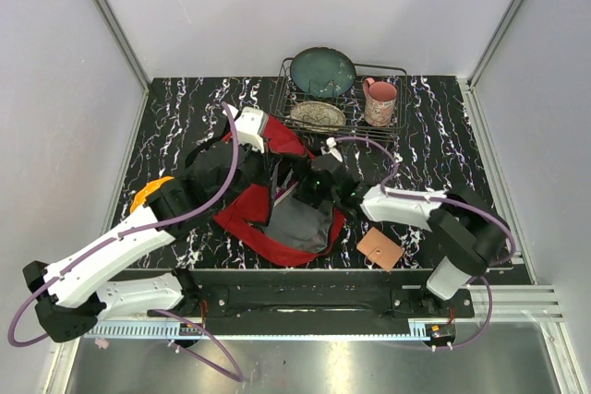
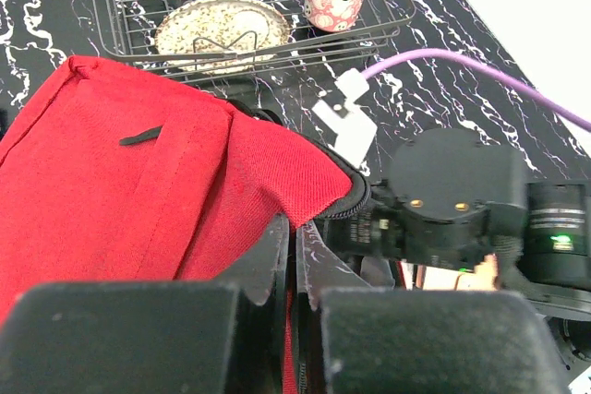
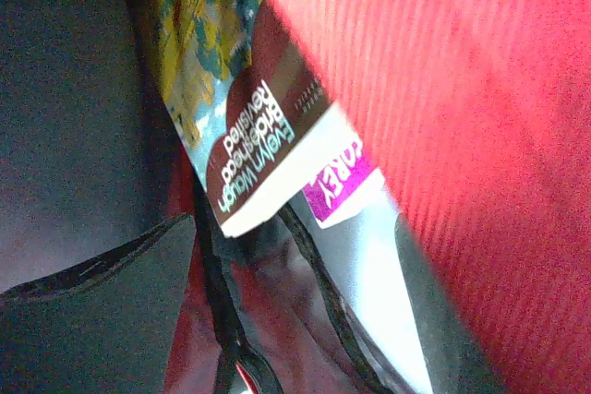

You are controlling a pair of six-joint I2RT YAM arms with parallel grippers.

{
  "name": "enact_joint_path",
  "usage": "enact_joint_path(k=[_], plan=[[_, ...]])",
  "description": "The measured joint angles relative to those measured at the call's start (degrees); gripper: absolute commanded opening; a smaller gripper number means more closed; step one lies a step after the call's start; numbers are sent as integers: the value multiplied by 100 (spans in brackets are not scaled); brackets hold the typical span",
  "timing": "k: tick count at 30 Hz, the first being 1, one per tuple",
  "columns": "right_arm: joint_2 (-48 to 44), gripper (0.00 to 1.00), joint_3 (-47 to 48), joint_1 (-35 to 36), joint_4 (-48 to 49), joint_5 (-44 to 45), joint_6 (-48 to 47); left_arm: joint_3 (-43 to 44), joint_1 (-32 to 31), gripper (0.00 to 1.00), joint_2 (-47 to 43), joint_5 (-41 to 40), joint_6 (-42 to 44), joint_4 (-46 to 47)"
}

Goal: Pack the student bag
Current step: Place the book in the student bag, then zip the student bag at the center of the board.

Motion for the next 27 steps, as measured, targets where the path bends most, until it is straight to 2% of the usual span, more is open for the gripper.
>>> enact_joint_path(k=[3, 4, 7, 9, 10, 11, 16, 17, 21, 27], plan=[[-503, 96, -164, 4, -398, 175, -212, -2, 0, 1, -11, -20, -37, -26], [-721, 95, -247, 7, -518, 221, -297, -4, 0, 6, -11, -24, -48, -31], [-1521, 94, -605, 11, -796, 341, -505, -76, 0, 38, -26, -22, -116, -24], [-2249, 94, -898, 17, -1078, 525, -654, -151, 0, 40, -68, -22, -164, 4], [-2673, 94, -1023, 13, -1276, 636, -713, -179, 0, 57, -90, -17, -195, 20], [-3104, 94, -1119, 15, -1473, 769, -767, -208, 0, 65, -125, -15, -229, 24], [-4793, 94, -1338, 13, -2549, 1453, -839, -293, 0, 90, -284, 20, -413, 28], [-5007, 94, -1381, 13, -2785, 1585, -824, -352, 0, 98, -361, 9, -470, 50], [-5440, 94, -1609, 15, -3458, 1825, -662, -820, 0, 99, -894, -223, -872, -87], [-5062, 95, -1694, 15, -3960, 1784, -487, -1504, 0, 99, -1172, -546, -1764, -649]])
